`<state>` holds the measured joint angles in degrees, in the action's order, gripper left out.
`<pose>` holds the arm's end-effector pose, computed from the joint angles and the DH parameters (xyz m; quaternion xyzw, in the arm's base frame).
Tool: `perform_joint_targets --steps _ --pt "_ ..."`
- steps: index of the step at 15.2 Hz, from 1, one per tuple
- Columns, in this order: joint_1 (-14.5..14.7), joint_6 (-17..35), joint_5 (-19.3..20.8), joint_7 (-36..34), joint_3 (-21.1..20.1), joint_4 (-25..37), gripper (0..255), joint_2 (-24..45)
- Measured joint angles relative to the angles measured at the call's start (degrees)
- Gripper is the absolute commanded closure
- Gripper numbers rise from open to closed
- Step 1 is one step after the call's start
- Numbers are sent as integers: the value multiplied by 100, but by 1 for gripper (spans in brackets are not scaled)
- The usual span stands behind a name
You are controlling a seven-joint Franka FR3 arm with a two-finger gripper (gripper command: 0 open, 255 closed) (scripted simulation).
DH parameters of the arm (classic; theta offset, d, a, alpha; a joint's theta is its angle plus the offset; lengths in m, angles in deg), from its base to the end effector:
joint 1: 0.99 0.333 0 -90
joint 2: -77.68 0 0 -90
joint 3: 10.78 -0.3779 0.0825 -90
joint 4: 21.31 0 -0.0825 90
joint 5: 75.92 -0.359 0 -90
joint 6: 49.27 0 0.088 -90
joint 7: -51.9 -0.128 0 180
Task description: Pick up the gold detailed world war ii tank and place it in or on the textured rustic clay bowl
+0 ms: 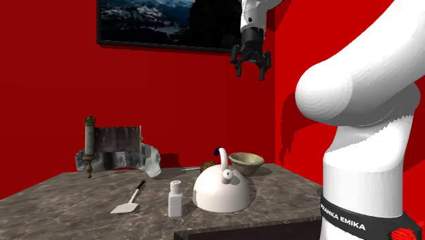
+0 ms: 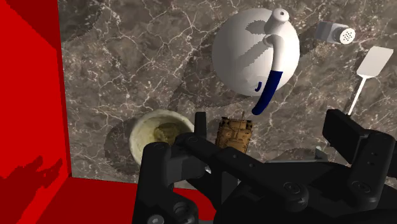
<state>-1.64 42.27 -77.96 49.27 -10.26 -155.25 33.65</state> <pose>0.2472 -0.0018 0.6198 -0.9992 0.0321 -0.0139 0.0212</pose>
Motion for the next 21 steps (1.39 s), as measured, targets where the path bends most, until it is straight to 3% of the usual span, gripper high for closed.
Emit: perform_joint_targets --steps 5,12,21 --pt "26 600 13 64 -17 -299 0 282" --pt "97 2050 24 166 -88 -558 0 1411" --pt "149 3622 96 301 -145 -272 0 3171"
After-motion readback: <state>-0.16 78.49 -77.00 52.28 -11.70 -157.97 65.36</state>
